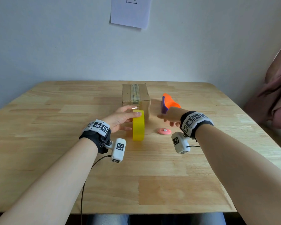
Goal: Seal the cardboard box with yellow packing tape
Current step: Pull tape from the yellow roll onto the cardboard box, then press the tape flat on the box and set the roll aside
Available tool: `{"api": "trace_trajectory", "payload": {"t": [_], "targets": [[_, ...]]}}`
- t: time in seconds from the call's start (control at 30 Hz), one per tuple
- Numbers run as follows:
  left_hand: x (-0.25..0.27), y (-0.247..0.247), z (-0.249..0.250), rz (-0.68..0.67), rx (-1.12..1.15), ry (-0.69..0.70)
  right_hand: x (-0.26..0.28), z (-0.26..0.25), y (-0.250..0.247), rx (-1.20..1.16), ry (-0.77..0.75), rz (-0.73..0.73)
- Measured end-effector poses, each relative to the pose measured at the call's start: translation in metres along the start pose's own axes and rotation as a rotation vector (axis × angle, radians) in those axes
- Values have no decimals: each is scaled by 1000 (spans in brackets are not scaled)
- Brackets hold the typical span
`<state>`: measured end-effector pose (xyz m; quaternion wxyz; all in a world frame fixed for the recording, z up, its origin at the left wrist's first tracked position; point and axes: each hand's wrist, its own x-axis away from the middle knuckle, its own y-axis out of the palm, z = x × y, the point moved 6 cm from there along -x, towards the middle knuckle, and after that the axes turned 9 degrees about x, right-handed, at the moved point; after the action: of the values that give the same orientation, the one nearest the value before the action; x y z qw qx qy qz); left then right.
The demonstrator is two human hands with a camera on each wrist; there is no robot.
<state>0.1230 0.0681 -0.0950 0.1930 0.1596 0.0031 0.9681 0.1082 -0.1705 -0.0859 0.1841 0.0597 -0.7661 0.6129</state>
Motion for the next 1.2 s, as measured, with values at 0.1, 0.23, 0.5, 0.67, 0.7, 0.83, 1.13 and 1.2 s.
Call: {"api": "trace_trajectory", "payload": {"t": [0.1, 0.23, 0.5, 0.67, 0.7, 0.83, 1.13, 1.2], "targets": [[3, 1, 0, 12, 22, 7, 9, -21, -6, -300, -42, -84], [7, 1, -1, 7, 55, 2, 23, -54, 15, -488, -145, -361], [5, 3, -1, 9, 176, -74, 37, -57, 5, -777, -170, -225], [-2, 2, -10, 200, 163, -89, 38, -15, -35, -776, 2, 57], [-4, 3, -12, 230, 165, -86, 40, -1, -43, -699, 62, 124], [-13, 6, -19, 322, 227, -85, 37, 43, -50, -410, 189, 238], [-27, 13, -32, 300, 363, -162, 14, 80, -1, -188, 327, 223], [-31, 11, -35, 294, 356, -161, 10, 78, -1, -175, 311, 218]]}}
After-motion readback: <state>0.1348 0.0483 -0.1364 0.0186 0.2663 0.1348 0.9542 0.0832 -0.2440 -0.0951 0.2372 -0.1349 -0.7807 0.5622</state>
